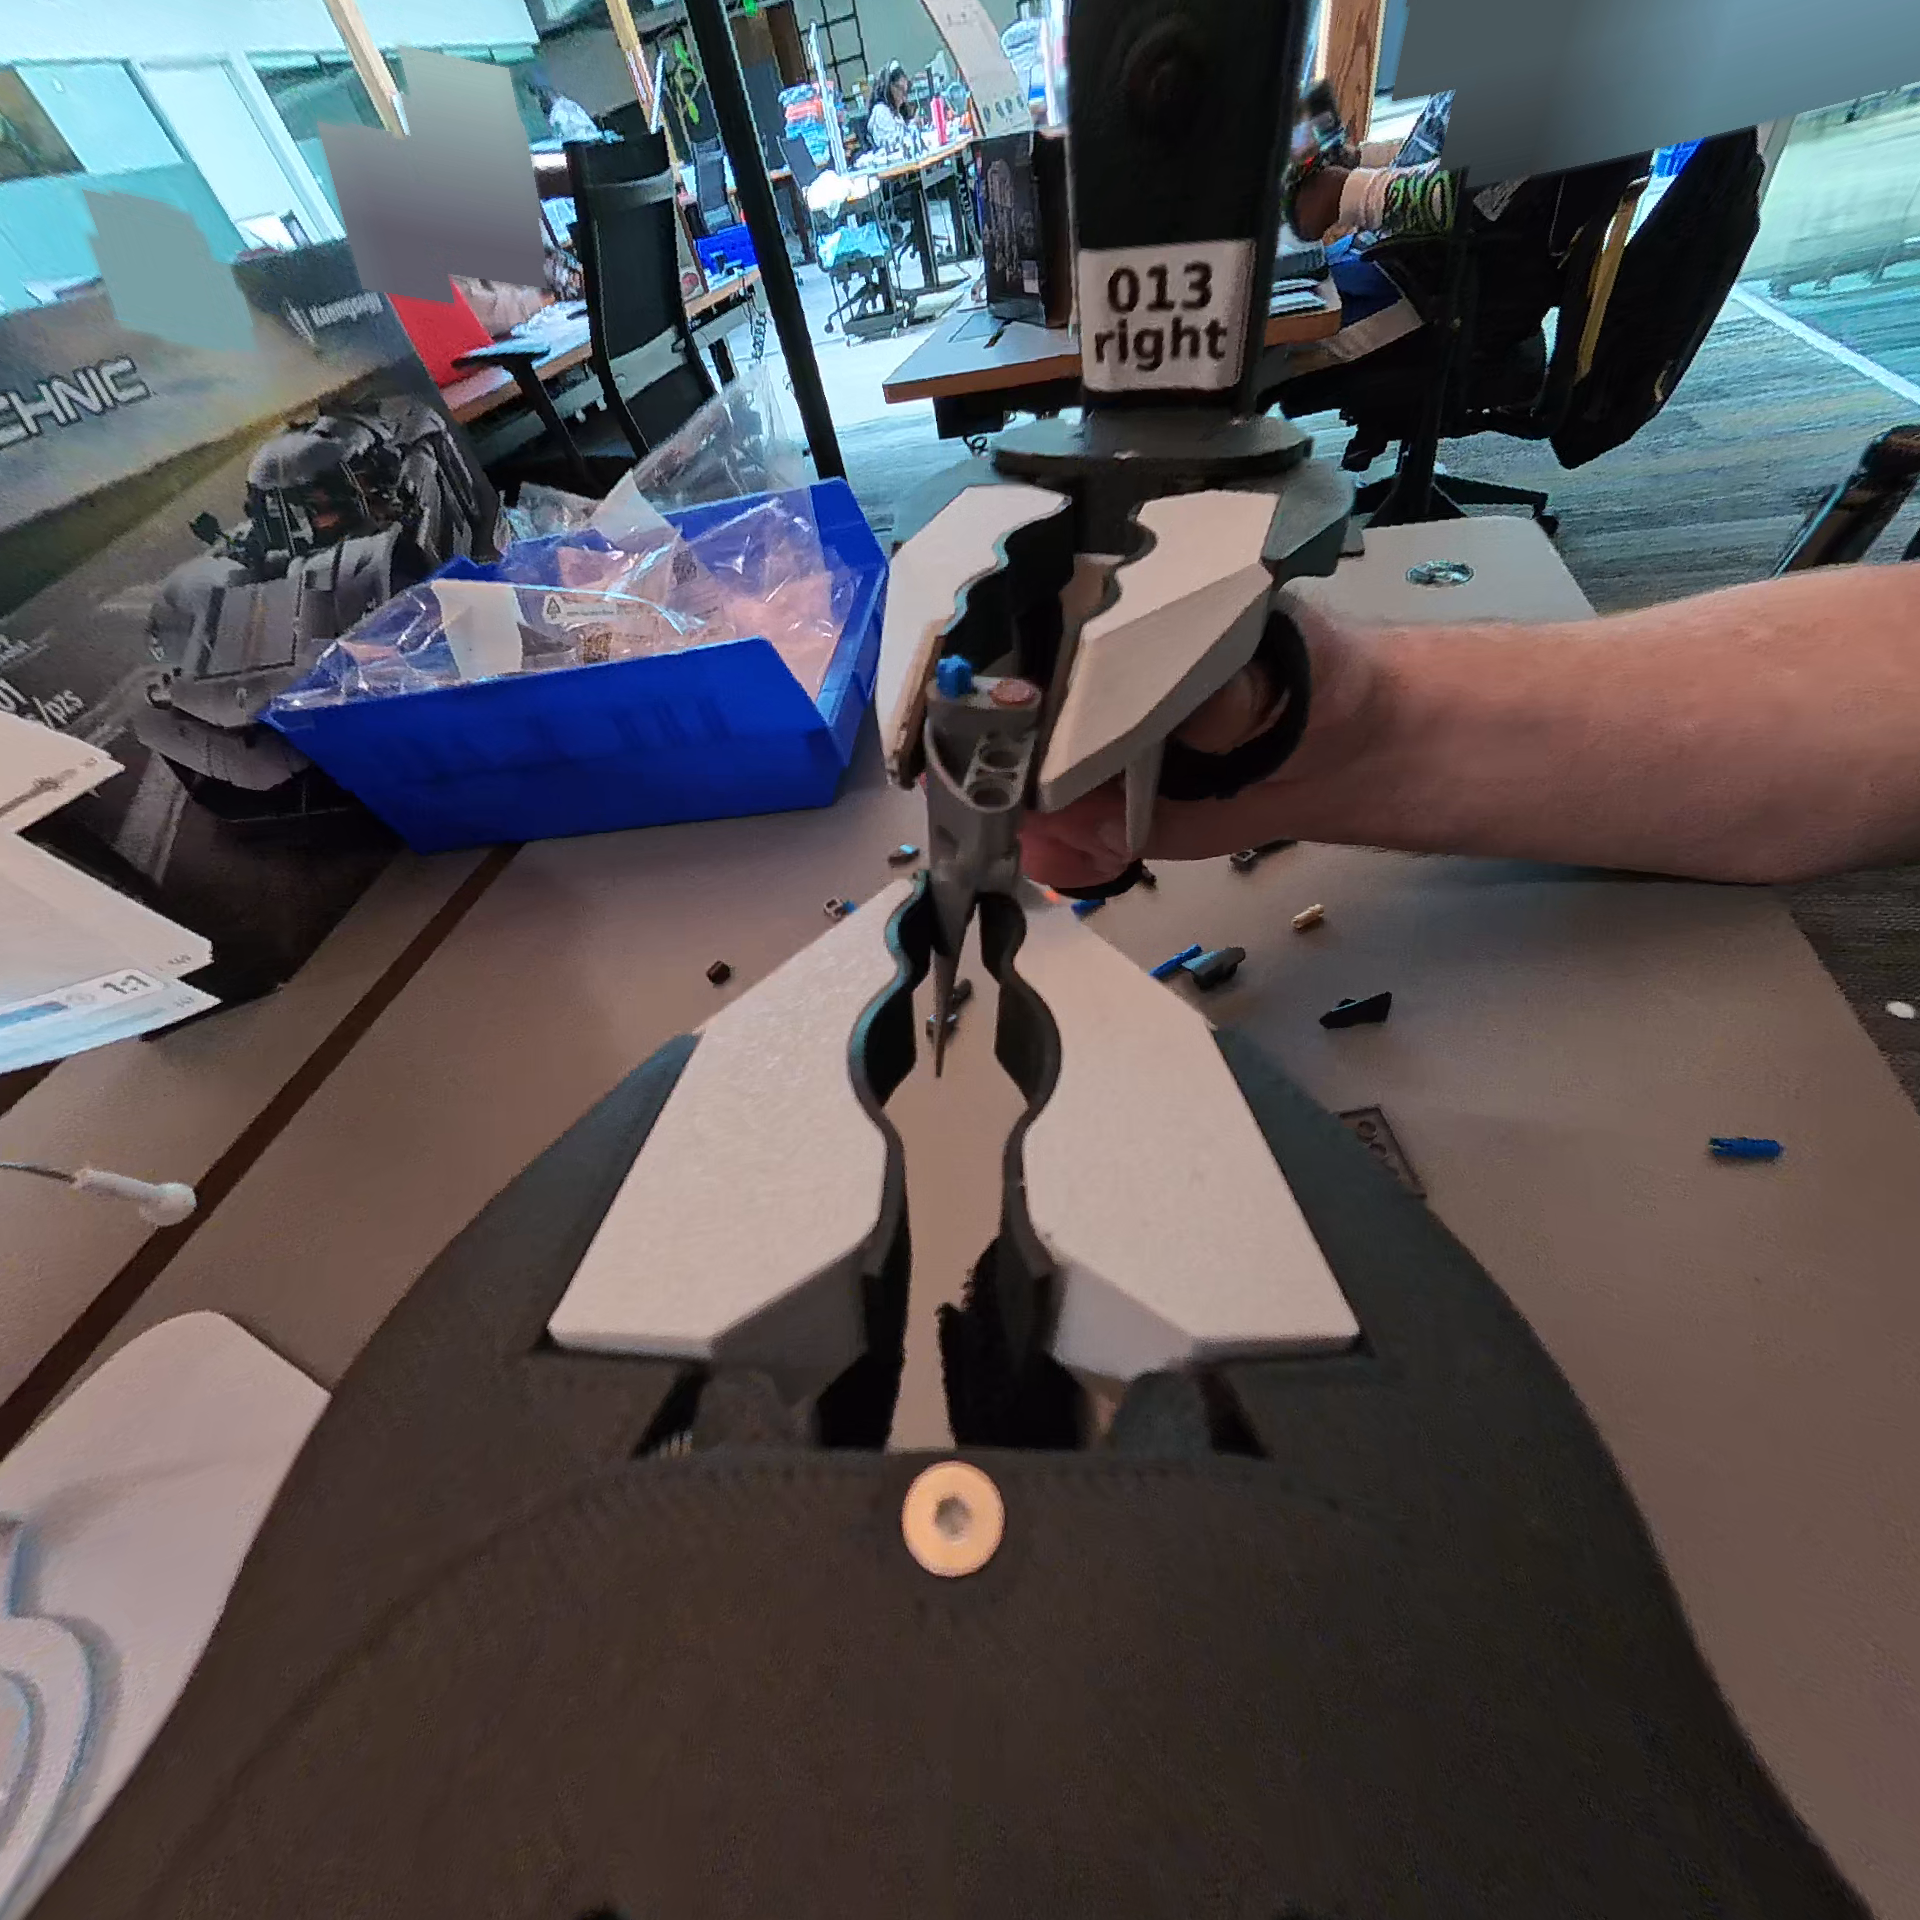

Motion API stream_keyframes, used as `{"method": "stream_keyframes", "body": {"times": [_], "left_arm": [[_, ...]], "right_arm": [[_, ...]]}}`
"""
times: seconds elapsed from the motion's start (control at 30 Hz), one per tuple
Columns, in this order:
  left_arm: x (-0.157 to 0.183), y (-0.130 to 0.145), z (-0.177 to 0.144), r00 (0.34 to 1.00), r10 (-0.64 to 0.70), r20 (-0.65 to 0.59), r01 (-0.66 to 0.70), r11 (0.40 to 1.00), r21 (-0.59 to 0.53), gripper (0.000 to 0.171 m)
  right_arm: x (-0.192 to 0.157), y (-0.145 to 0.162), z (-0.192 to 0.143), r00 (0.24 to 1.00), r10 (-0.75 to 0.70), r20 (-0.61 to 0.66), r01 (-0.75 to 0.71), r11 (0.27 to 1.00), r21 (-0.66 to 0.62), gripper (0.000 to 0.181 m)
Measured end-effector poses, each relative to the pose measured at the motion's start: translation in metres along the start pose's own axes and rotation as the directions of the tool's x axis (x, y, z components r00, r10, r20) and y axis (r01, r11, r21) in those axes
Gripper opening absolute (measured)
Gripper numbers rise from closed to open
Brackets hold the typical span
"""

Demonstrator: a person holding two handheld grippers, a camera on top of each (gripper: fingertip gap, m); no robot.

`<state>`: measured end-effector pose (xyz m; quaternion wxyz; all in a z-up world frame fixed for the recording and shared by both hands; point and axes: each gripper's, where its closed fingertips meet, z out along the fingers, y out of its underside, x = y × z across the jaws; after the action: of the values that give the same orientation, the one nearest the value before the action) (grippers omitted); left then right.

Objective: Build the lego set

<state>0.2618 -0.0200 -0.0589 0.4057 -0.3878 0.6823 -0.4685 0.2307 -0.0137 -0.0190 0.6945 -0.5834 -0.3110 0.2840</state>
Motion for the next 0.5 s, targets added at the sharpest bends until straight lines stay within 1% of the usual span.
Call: {"method": "stream_keyframes", "body": {"times": [0.1, 0.23, 0.37, 0.5], "left_arm": [[-0.003, 0.009, 0.008, 0.999, -0.014, 0.036, 0.015, 1.0, -0.025, 0.007], [-0.006, 0.01, 0.012, 0.998, -0.025, 0.066, 0.026, 0.999, -0.023, 0.007], [-0.007, 0.013, 0.013, 0.997, -0.058, 0.055, 0.059, 0.998, -0.012, 0.006], [-0.005, 0.013, 0.014, 0.997, -0.07, 0.04, 0.071, 0.997, -0.006, 0.001]], "right_arm": [[0.003, 0.0, 0.0, 1.0, -0.003, -0.016, 0.003, 1.0, -0.003, 0.013], [0.008, -0.003, -0.005, 0.999, -0.013, -0.049, 0.013, 1.0, 0.001, 0.013], [0.011, -0.003, -0.007, 0.998, -0.007, -0.058, 0.008, 1.0, 0.003, 0.013], [0.009, -0.003, -0.006, 0.999, -0.007, -0.049, 0.008, 1.0, 0.003, 0.013]]}}
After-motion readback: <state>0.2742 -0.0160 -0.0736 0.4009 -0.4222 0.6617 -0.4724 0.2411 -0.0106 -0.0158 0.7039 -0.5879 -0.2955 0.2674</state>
